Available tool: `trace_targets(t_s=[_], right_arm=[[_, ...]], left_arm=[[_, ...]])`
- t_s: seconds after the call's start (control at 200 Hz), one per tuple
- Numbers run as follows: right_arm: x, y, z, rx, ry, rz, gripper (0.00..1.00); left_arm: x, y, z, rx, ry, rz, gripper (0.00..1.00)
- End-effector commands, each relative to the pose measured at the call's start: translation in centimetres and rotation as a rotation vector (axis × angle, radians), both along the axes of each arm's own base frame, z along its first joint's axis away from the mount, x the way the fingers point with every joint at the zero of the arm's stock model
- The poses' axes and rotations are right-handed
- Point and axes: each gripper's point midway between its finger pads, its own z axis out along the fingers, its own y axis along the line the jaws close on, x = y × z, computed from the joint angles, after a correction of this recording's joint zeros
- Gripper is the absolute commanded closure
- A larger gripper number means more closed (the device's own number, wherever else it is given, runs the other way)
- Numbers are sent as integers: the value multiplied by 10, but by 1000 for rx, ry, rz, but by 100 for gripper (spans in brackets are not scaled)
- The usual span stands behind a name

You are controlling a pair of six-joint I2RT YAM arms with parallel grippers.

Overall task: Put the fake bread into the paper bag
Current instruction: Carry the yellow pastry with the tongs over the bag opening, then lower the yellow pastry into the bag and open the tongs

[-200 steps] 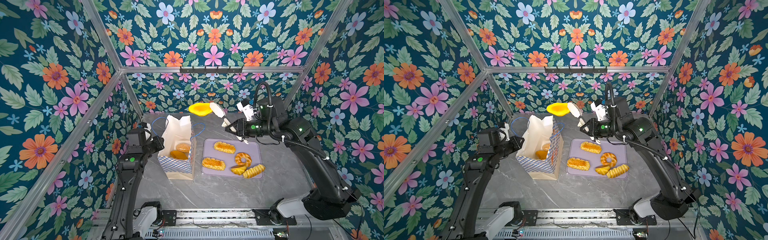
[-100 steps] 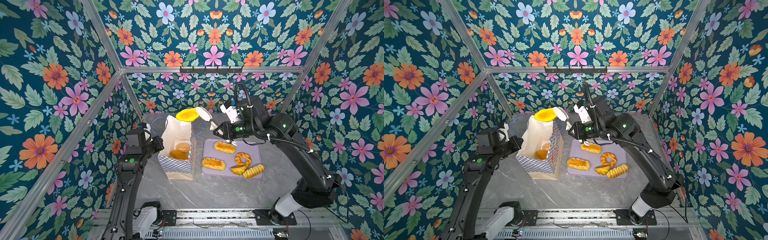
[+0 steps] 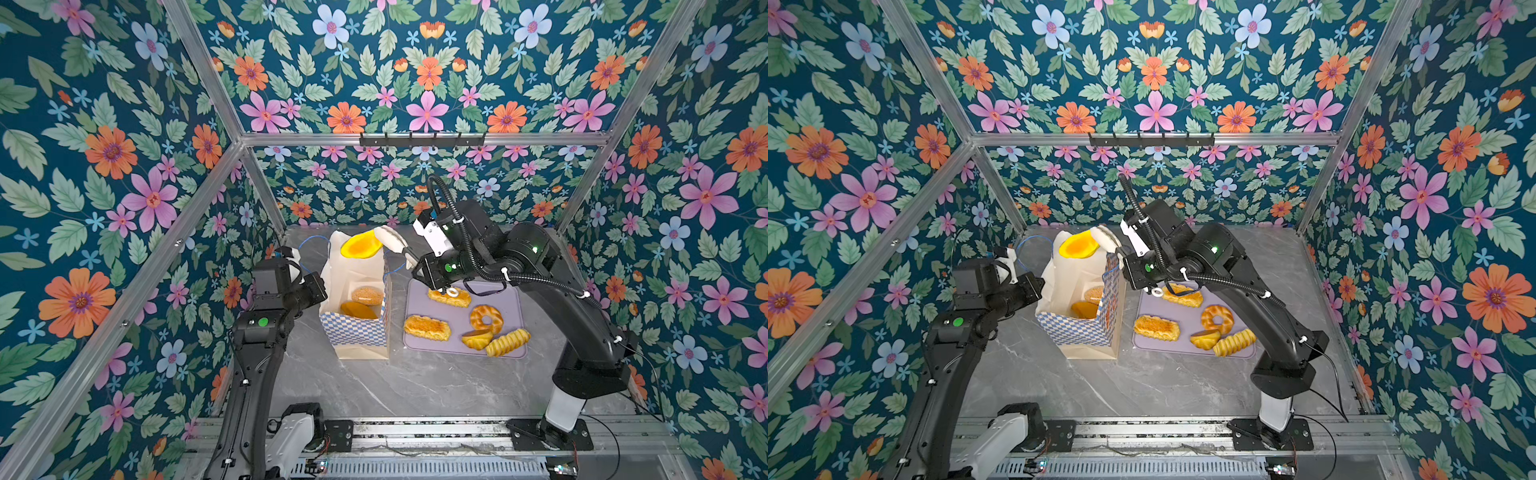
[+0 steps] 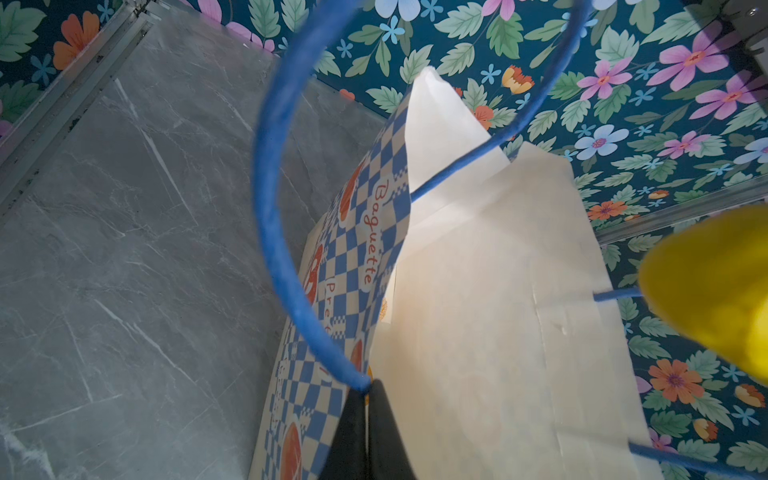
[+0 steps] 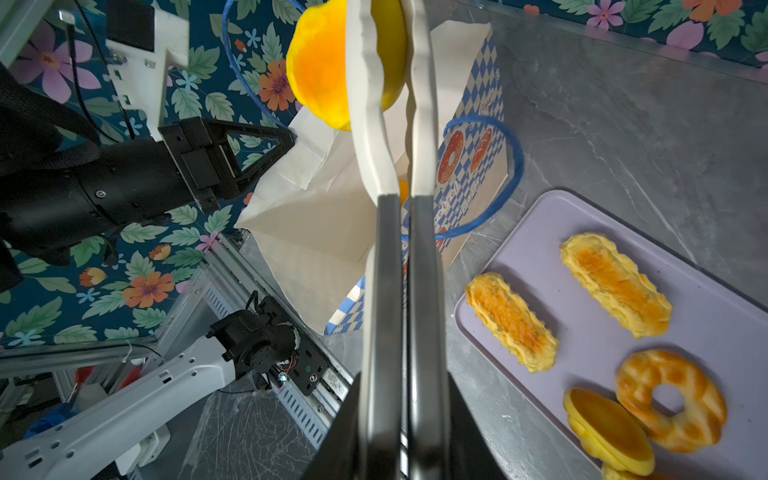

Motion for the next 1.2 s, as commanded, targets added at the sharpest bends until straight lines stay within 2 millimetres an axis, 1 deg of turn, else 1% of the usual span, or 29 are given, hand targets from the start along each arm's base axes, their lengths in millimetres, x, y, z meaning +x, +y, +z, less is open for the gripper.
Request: trace_targets(t_s=[0.0, 0.115, 0.3, 0.655, 0.84, 1.045, 1.2], right_arm=[[3, -5, -7, -79, -38, -5, 82], [0, -2, -10, -118, -55, 9, 81], [-2, 2, -21, -175, -59, 25, 80], [-7, 13, -30, -188, -42, 58, 76], [-9, 19, -31, -176, -33, 72, 70], [-9, 23, -32, -167, -29, 78, 61], [-8, 23, -29, -157, -37, 71, 61]], left_arm=[[1, 1, 1, 5, -6, 5, 93], [1, 1, 0, 7, -4, 5, 93], [1, 2, 0, 7, -5, 7, 93], [2, 1, 1, 2, -3, 3, 93], [3, 1, 1, 2, -4, 3, 93], [3, 0, 1, 1, -3, 2, 93], [3, 0, 1, 2, -5, 1, 93]])
